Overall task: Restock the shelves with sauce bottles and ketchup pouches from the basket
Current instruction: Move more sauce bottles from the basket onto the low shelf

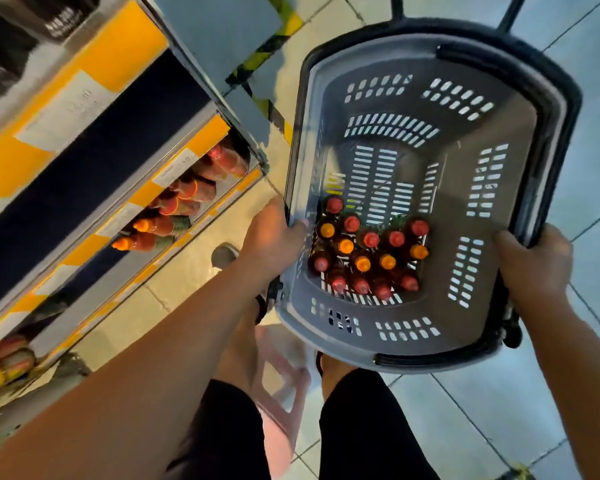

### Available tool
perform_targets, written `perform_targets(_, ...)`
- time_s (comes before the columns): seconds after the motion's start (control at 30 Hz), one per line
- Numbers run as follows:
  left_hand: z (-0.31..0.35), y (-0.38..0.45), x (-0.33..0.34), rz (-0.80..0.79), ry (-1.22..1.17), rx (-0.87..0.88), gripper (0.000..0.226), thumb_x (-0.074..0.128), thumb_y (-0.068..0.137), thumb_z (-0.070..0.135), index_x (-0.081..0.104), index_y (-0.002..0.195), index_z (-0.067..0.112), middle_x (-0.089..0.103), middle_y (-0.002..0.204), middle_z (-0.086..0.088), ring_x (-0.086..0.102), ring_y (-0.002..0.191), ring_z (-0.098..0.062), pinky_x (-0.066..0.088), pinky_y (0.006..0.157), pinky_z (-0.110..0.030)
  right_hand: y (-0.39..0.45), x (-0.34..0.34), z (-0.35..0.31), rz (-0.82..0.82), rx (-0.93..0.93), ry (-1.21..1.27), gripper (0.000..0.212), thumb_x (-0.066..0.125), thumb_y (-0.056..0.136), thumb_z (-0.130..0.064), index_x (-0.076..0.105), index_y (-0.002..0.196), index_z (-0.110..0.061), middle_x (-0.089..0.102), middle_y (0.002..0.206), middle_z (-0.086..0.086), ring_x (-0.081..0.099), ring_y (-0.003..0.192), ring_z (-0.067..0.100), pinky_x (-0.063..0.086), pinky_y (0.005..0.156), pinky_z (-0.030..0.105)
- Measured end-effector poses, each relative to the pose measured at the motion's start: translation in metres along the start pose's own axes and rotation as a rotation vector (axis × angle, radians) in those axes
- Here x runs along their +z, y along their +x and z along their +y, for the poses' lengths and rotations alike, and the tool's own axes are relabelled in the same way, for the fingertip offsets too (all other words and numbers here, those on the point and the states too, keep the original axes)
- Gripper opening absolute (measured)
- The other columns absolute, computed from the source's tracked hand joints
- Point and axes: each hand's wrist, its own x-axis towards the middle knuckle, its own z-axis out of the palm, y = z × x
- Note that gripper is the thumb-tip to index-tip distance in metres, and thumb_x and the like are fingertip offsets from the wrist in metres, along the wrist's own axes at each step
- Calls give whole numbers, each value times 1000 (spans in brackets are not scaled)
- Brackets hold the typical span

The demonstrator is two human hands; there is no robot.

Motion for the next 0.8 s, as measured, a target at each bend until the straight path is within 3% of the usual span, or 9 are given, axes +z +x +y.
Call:
perform_targets(0.13, -35, 32, 5, -63, 26, 13, 20, 59, 102, 34, 48, 99, 17, 53, 85, 0, 54, 73, -20, 35, 56, -31, 1, 46, -4, 10, 33, 9, 21, 65, 77, -39, 58, 83, -19, 62, 70, -8, 56, 56, -1, 38, 49, 20)
perform_targets(0.2, -50, 51, 8, -101, 46, 22, 25, 58, 102, 32, 50, 112, 11, 58, 93, -5, 58, 81, -26, 43, 63, -36, 1, 71, -5, 10, 36, 14, 21, 65, 78, -37, 58, 83, -19, 60, 70, -10, 55, 52, -7, 37, 44, 17)
perform_targets(0.33, -75, 80, 15, -144, 115, 52, 24, 56, 104, 31, 44, 104, 11, 50, 84, -4, 53, 70, -22, 39, 55, -36, 2, 116, 6, 3, 65, 9, 16, 65, 81, -36, 57, 84, -22, 58, 73, -15, 57, 55, -12, 36, 48, 17)
perform_targets(0.47, -97, 102, 28, -173, 129, 62, 23, 55, 106, 32, 42, 103, 13, 48, 81, -2, 49, 64, -18, 31, 50, -33, 6, 151, 26, 1, 60, -6, 17, 68, 86, -32, 60, 92, -17, 60, 78, -5, 58, 71, 18, 40, 64, 26)
perform_targets(0.53, -109, 111, 37, -147, 129, 71, 23, 54, 106, 32, 42, 101, 13, 48, 80, -2, 51, 65, -21, 33, 50, -35, 8, 166, 35, -5, 60, 8, 18, 67, 87, -33, 62, 95, -18, 63, 81, -5, 60, 71, 16, 41, 58, 23)
perform_targets(0.63, -125, 123, 49, -93, 68, 102, 28, 53, 105, 37, 46, 101, 10, 51, 81, -5, 53, 72, -24, 38, 59, -38, 17, 179, 50, 21, 44, 70, 21, 66, 81, -38, 64, 91, -20, 65, 77, -11, 60, 60, -3, 43, 48, 18)
perform_targets(0.7, -132, 126, 56, -68, 46, 164, 28, 53, 105, 41, 50, 105, 14, 56, 87, -4, 55, 77, -20, 41, 64, -38, 25, 182, 59, 21, 32, 84, 25, 63, 77, -41, 64, 90, -20, 67, 78, -8, 62, 64, 2, 45, 55, 23)
perform_targets(0.8, -136, 131, 62, -2, -32, 205, 13, 56, 104, 43, 49, 97, 34, 60, 91, 4, 58, 80, -10, 43, 65, -34, 38, 184, 63, 30, -8, 81, 30, 64, 75, -49, 63, 87, -21, 68, 79, -7, 65, 69, 10, 52, 64, 30)
